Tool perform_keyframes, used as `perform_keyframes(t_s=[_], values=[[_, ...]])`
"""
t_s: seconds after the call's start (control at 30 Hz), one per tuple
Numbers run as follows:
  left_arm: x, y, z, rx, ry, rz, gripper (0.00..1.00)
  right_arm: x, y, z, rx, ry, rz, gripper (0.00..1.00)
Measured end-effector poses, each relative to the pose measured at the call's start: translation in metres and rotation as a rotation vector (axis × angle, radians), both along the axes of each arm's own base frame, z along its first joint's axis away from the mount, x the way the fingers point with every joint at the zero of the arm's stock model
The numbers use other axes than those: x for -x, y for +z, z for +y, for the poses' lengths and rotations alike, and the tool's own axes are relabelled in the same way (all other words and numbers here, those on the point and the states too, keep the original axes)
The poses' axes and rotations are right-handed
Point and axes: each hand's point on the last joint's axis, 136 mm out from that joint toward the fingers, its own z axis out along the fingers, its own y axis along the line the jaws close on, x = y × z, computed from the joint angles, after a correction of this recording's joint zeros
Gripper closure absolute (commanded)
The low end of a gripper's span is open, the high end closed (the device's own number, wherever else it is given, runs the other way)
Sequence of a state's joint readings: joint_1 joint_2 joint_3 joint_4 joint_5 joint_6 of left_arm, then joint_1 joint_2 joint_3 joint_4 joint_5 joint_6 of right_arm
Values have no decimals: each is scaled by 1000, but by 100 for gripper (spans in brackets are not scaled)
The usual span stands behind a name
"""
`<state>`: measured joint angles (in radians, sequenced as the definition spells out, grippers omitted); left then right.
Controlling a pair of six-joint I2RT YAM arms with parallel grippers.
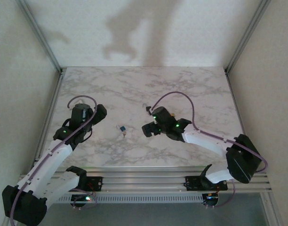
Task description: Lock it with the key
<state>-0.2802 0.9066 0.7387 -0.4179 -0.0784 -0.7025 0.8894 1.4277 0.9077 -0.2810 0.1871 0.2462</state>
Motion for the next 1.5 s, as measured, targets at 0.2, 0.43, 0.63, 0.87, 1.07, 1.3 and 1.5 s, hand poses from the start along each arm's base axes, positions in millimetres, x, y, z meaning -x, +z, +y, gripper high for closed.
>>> perform_keyframes(t_s=[0.2, 0.43, 0.63, 0.87, 1.07, 1.3, 1.5], values=[[1, 8, 10, -68, 15, 13, 0, 12, -9, 31, 55, 52, 26, 17], [9, 12, 28, -106, 65, 15, 0, 9, -16, 56, 70, 68, 54, 21], [16, 32, 40, -104, 109, -57, 1, -4, -20, 92, 76, 87, 58, 28], [16, 33, 53, -95, 151, -57, 0, -12, -30, 110, 111, 91, 82, 33], [16, 32, 61, -84, 172, -53, 0, -15, -52, 118, 157, 92, 125, 37], [19, 39, 61, -75, 169, -79, 0, -19, -68, 131, 182, 101, 166, 43], [20, 40, 61, -74, 169, -84, 0, -22, -69, 147, 177, 113, 169, 45]])
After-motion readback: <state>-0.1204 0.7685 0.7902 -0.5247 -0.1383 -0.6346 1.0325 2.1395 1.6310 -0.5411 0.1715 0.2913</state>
